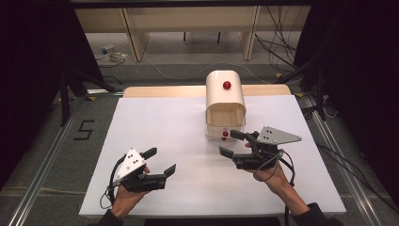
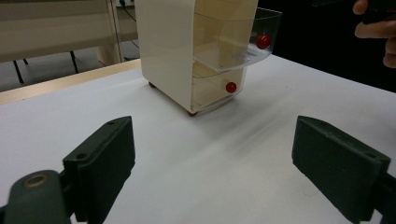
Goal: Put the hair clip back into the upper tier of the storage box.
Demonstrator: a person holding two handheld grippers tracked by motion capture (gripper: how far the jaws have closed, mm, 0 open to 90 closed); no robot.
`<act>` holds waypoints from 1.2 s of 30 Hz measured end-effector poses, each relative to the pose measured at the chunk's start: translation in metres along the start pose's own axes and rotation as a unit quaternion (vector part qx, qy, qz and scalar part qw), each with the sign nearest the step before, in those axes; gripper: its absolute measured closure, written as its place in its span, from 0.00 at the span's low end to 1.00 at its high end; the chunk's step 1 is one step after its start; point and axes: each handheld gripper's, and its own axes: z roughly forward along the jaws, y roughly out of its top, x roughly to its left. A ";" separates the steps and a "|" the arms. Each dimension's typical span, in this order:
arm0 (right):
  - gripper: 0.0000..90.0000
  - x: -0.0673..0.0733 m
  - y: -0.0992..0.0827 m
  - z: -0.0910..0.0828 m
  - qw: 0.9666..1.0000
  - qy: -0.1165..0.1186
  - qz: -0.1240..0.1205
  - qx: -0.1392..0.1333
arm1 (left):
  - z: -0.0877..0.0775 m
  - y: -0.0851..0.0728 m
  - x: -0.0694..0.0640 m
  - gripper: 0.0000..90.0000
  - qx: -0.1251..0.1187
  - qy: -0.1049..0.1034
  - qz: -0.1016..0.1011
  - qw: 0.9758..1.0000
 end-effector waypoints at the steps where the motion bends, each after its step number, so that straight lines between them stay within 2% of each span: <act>1: 0.33 0.000 -0.001 -0.001 1.000 -0.003 -0.003 0.000 | 0.000 0.000 0.000 0.14 -0.001 0.000 0.000 1.000; 5: 0.33 -0.001 -0.007 -0.006 1.000 -0.011 -0.006 -0.001 | 0.000 0.000 0.000 0.14 -0.001 0.000 0.001 1.000; 17: 0.33 -0.005 -0.032 -0.014 0.999 -0.030 0.007 0.013 | 0.000 0.000 0.000 0.14 0.001 0.000 0.000 1.000; 33: 0.29 -0.003 -0.043 -0.029 0.999 -0.050 0.001 0.021 | 0.001 -0.001 0.000 0.13 0.004 -0.010 0.002 1.000; 36: 0.27 -0.002 -0.046 -0.033 0.998 -0.060 -0.001 0.026 | 0.002 -0.001 -0.001 0.13 0.006 -0.012 0.002 1.000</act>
